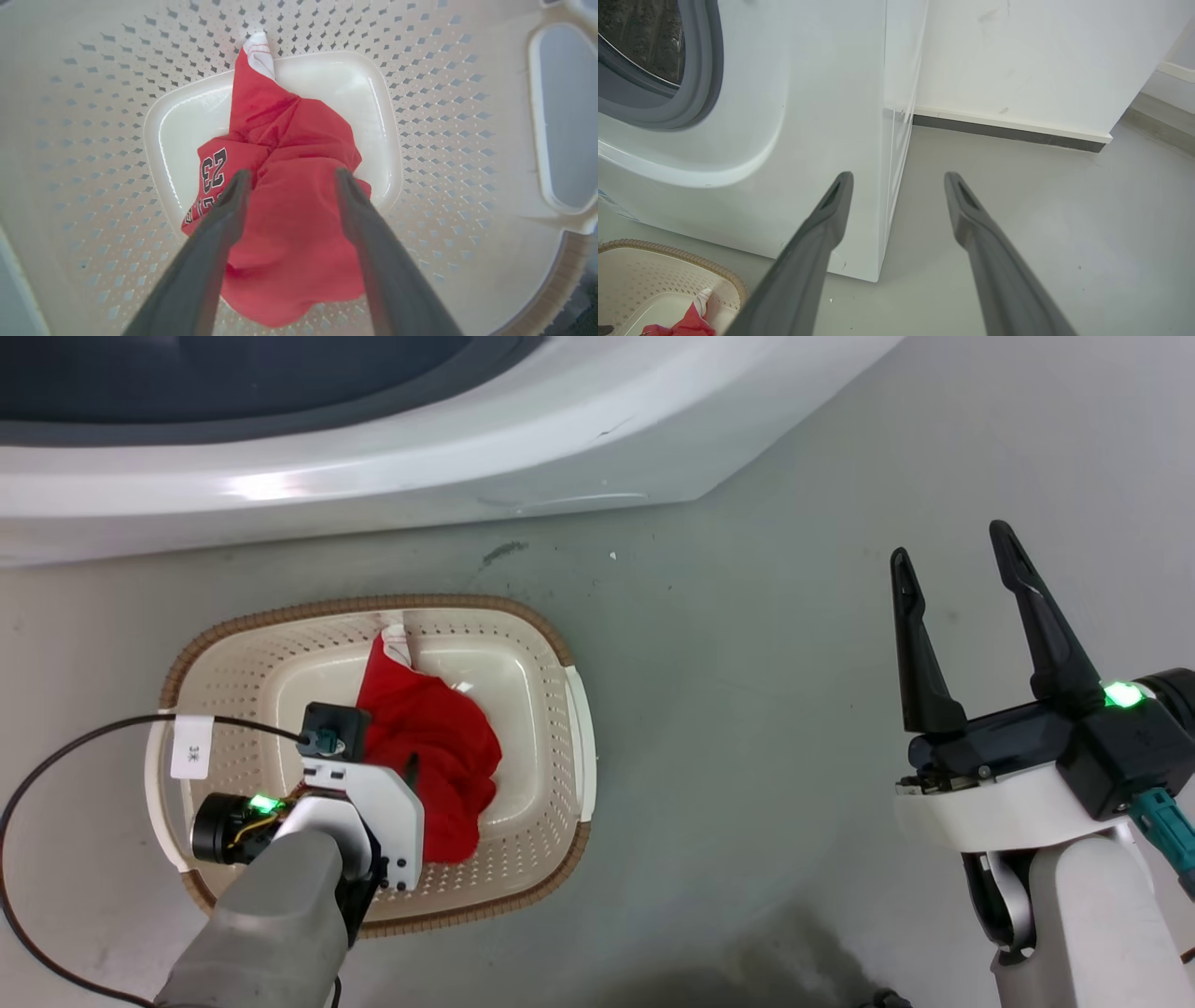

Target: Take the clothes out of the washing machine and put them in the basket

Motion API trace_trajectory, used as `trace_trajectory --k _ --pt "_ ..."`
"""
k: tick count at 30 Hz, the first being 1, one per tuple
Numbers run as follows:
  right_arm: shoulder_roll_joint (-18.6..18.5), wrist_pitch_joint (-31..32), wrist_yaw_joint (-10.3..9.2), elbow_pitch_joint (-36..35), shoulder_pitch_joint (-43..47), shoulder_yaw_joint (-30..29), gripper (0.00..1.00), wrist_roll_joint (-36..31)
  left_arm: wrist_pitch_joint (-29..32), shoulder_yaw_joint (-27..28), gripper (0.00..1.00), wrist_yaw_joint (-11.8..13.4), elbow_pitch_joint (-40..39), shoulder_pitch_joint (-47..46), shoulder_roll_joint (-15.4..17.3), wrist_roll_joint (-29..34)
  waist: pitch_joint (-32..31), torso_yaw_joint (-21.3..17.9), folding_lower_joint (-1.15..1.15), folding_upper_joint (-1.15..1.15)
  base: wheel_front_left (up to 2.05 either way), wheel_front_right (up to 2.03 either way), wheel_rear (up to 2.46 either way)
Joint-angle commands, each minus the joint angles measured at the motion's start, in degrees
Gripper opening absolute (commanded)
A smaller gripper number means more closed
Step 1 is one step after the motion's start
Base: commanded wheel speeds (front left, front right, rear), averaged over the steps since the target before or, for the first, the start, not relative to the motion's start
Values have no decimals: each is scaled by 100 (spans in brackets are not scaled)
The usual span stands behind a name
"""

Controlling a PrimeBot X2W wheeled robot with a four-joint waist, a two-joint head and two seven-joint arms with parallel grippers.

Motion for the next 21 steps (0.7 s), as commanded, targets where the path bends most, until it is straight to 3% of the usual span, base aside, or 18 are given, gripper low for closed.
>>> trace_trajectory --k 1,10,21 --pt "12 -12 -5 8 -49 13 100 27 -51 -4 100 7 7 87 -9 -10 -121 3 -1 0 0 0 0" --pt "11 -12 -5 168 304 87 100 12 -437 98 100 65 -203 461 14 78 -1002 119 -1 0 0 0 0" --pt "12 -12 -5 349 820 189 100 -28 -437 1137 100 579 -2168 1545 317 956 -2006 301 -1 0 0 0 0"
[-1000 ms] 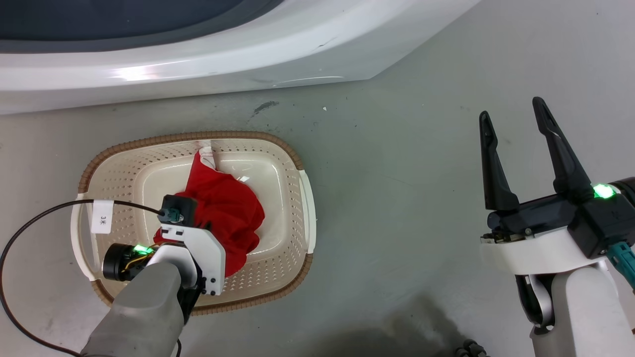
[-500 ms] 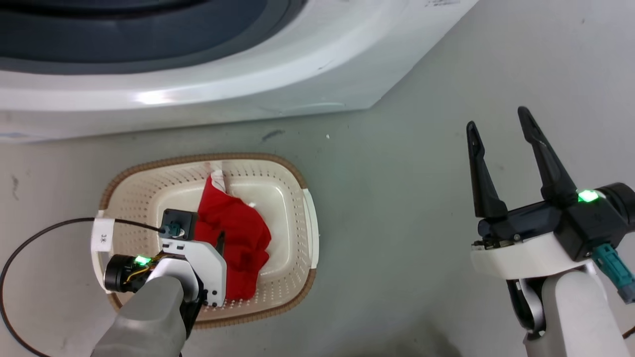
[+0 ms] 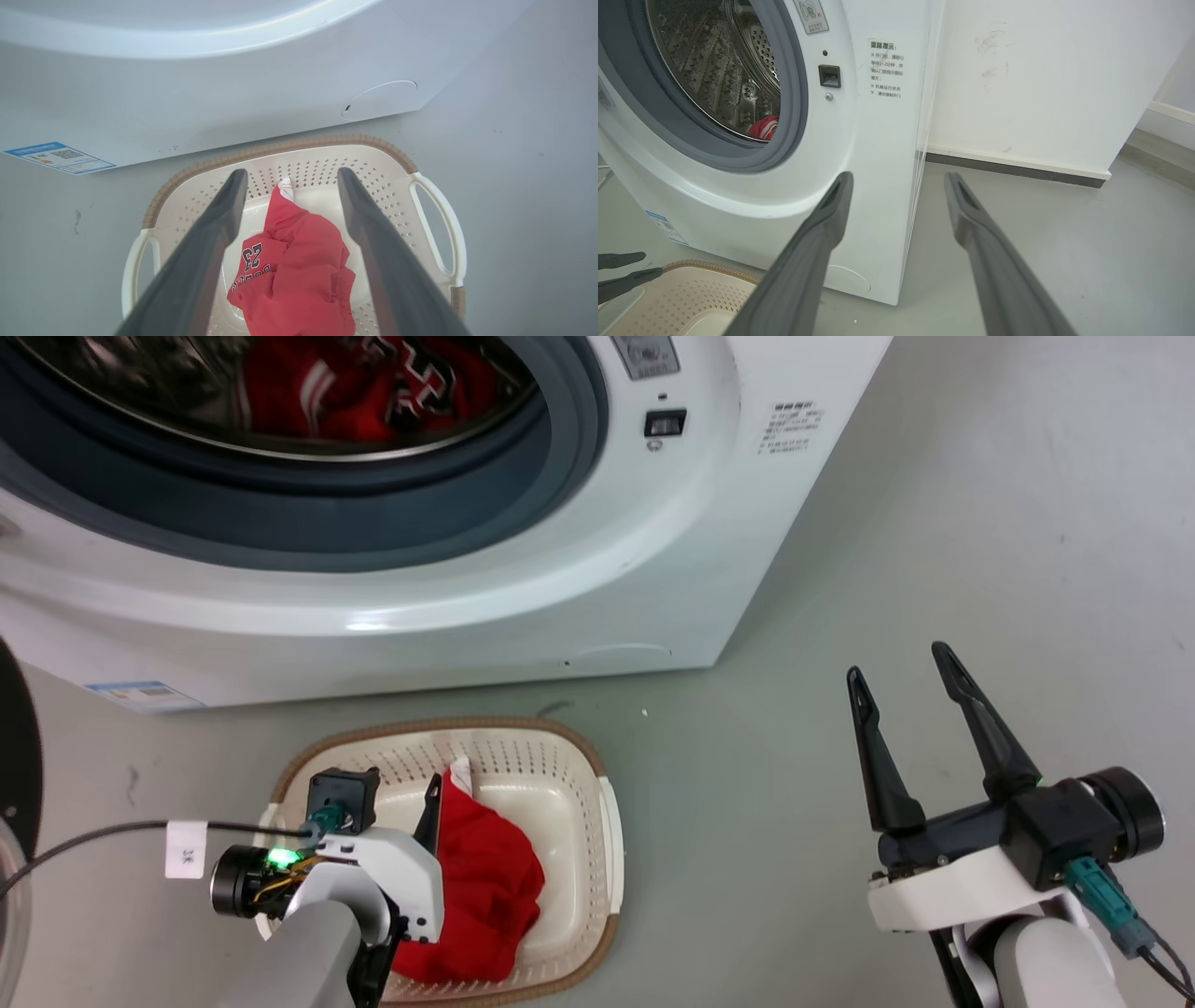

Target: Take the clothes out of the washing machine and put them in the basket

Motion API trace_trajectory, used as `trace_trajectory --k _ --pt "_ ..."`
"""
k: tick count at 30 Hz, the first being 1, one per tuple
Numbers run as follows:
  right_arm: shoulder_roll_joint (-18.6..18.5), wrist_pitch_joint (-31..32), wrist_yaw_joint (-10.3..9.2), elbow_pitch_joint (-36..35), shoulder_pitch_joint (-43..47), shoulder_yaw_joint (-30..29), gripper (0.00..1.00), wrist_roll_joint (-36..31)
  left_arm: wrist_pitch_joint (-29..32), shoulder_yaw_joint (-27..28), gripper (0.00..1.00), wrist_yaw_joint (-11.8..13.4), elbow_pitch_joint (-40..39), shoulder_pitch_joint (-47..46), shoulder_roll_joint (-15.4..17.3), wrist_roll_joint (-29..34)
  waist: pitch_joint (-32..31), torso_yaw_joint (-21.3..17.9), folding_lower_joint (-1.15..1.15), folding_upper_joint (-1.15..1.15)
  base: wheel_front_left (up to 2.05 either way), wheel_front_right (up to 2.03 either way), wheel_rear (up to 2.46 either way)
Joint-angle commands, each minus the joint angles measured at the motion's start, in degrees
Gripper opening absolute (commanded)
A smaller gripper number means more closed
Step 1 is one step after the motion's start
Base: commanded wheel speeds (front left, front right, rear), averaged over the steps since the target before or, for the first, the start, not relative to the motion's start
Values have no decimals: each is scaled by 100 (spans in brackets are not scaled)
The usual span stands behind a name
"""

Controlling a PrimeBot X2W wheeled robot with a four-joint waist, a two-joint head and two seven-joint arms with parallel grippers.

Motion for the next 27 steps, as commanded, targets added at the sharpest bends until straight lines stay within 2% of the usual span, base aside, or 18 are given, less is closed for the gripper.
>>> trace_trajectory --k 1,6,13,20,27 --pt "11 -12 -4 6 85 15 100 -16 -13 112 100 56 -163 150 5 108 -258 74 0 0 0 0 0" --pt "10 -12 -4 75 271 12 100 -26 -14 895 100 235 -1169 745 -2 658 -653 129 0 0 0 0 0" --pt "11 -12 -4 121 565 5 100 -12 -14 1817 100 374 -2420 1491 -179 1447 -1077 195 0 0 0 0 0" --pt "10 -12 -4 101 655 37 100 40 -14 2625 100 325 -3378 1766 -409 2025 -1174 168 0 0 0 0 0" --pt "11 -12 -4 60 474 37 100 79 -14 3256 100 147 -3515 1368 -624 2252 -965 20 0 0 0 0 0"
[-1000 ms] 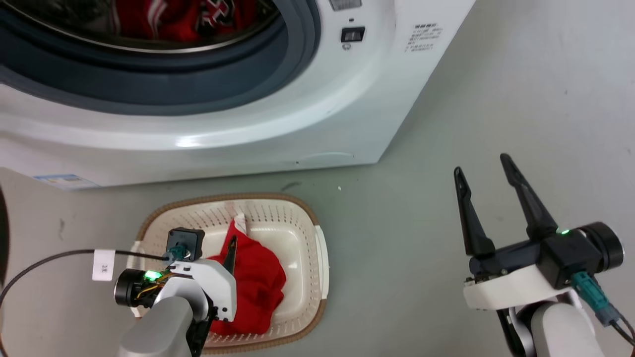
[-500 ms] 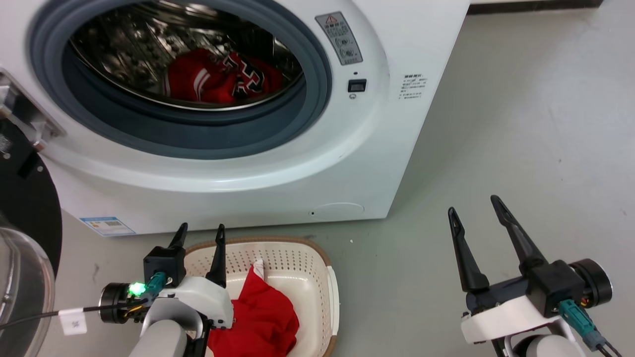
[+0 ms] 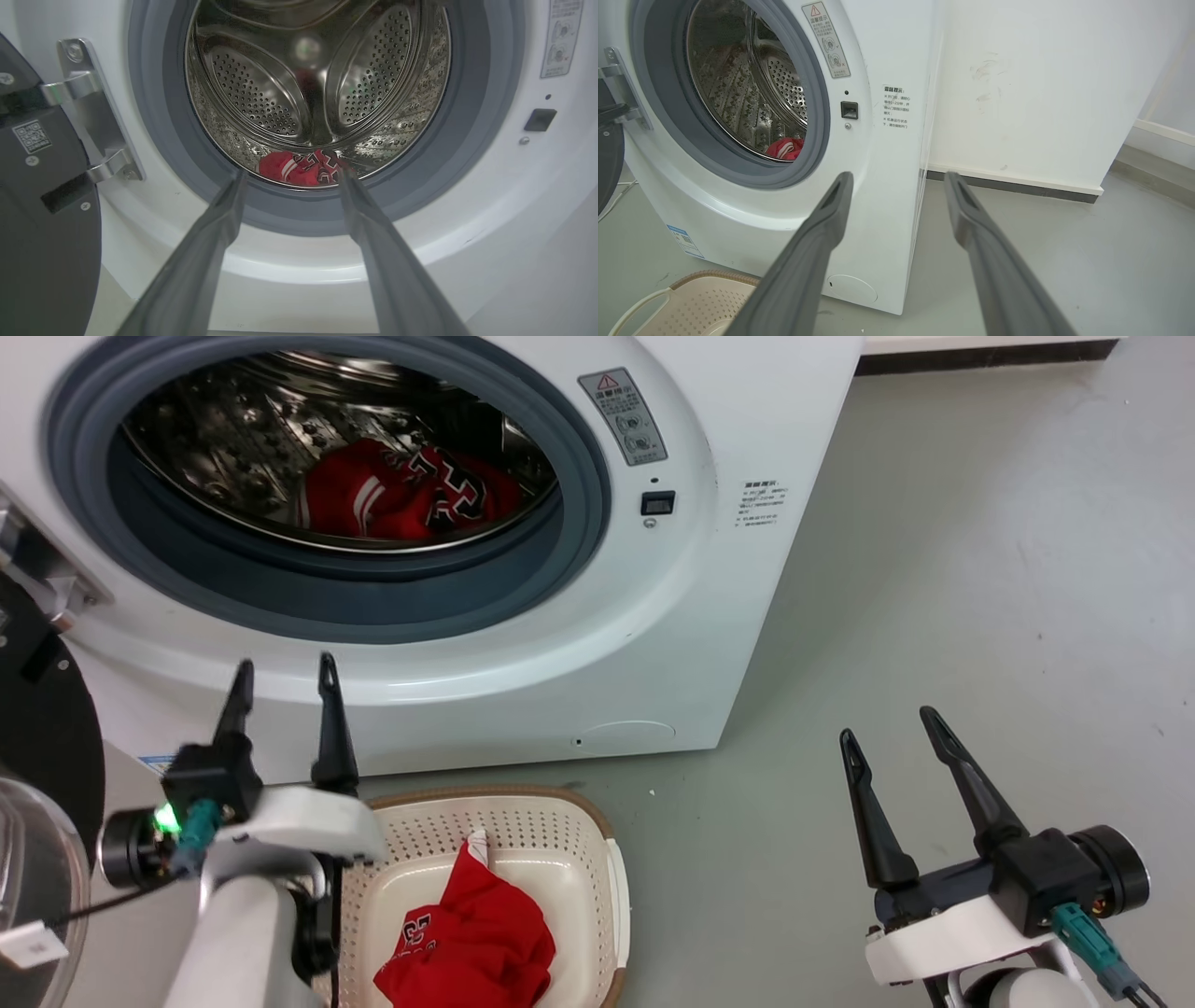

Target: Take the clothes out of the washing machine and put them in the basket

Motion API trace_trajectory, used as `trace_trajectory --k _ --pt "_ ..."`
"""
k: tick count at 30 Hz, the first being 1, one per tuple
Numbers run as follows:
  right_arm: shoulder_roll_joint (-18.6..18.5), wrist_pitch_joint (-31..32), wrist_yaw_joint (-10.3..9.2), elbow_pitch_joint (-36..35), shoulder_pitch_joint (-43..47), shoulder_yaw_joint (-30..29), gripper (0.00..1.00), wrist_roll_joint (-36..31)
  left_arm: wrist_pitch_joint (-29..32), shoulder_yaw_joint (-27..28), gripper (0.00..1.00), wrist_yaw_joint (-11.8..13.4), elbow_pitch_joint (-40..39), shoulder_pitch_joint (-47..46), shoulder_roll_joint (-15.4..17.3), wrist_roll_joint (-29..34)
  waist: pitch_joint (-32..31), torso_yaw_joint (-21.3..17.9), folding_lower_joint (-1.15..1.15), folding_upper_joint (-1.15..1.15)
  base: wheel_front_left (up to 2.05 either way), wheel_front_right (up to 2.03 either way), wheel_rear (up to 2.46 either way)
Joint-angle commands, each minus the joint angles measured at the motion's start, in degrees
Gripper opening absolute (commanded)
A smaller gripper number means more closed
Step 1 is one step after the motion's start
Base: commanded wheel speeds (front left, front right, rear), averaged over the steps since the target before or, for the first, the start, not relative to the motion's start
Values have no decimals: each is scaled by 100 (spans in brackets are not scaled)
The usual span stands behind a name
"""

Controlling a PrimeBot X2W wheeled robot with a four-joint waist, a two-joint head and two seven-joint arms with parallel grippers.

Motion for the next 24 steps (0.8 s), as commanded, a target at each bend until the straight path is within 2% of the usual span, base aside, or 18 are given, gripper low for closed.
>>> trace_trajectory --k 1,6,10,17,24 --pt "10 -12 -5 -22 -107 -4 100 42 -13 91 100 -50 54 -179 -42 41 118 -67 1 0 0 0 0" --pt "11 -12 -5 -75 -260 7 100 73 -13 335 100 -171 415 -868 -41 161 442 -190 1 0 0 0 0" --pt "11 -12 -5 -133 -437 38 100 114 -13 403 100 -287 900 -1602 79 248 778 -301 1 0 0 0 0" --pt "12 -12 -5 -299 -796 43 100 220 78 236 100 -443 2077 -3189 405 470 1435 -454 1 0 0 0 0" --pt "11 -12 -6 -472 -1144 84 100 343 507 84 100 -616 3122 -4732 748 567 2076 -646 1 0 0 0 0"
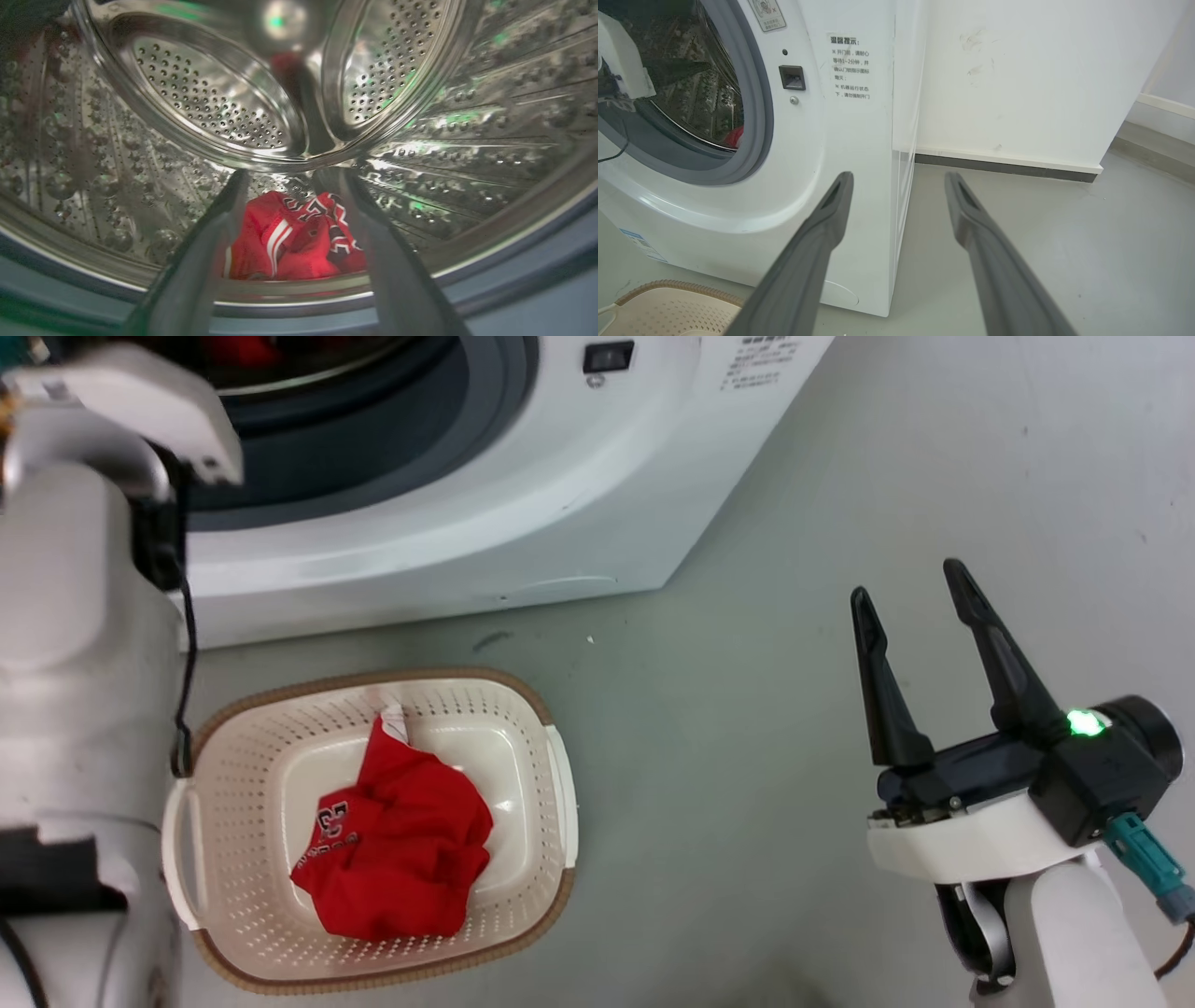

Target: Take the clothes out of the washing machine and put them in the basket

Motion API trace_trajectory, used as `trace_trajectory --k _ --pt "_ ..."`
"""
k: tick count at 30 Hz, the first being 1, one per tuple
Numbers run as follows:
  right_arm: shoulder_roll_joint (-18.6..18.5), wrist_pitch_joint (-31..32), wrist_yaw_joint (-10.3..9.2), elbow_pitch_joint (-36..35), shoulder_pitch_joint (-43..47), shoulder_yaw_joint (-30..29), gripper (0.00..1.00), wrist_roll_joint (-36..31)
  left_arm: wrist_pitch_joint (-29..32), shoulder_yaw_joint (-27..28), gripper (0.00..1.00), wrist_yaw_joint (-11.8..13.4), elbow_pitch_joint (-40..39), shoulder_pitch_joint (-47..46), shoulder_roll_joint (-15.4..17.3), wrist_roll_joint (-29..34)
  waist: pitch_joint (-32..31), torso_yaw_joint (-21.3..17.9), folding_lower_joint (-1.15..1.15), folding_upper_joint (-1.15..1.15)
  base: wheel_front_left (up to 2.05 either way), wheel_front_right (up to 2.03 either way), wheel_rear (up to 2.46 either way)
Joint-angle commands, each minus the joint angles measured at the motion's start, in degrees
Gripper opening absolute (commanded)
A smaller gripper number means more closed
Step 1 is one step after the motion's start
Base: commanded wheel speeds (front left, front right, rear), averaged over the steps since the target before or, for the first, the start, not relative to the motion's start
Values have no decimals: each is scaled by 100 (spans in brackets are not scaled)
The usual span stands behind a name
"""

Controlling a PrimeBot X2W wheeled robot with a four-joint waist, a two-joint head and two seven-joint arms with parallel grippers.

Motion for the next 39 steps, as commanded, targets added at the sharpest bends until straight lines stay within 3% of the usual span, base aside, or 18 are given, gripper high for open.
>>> trace_trajectory --k 1,13,14,28,31,39 --pt "11 -12 -5 -63 -144 4 100 63 138 -39 100 -45 200 -336 67 29 349 -166 -1 0 0 0 0" --pt "11 -12 -5 -308 -443 -42 100 228 1132 -475 100 -297 1363 -2163 339 288 1098 -348 -1 0 0 0 0" --pt "11 -12 -5 -345 -510 9 100 272 1543 -586 100 -335 1660 -2548 380 359 1225 -401 -1 0 0 0 0" --pt "11 -12 -5 -541 -626 -13 100 461 3803 -721 100 -537 2483 -3725 527 190 1782 -590 -1 0 0 0 0" --pt "11 -12 -5 -579 -672 2 100 499 4019 -803 100 -546 2526 -3780 557 202 1935 -614 -1 0 0 0 0" --pt "11 -12 -5 -608 -710 -20 100 564 3811 -943 100 -507 2572 -3667 630 222 2066 -634 -1 0 0 0 0"
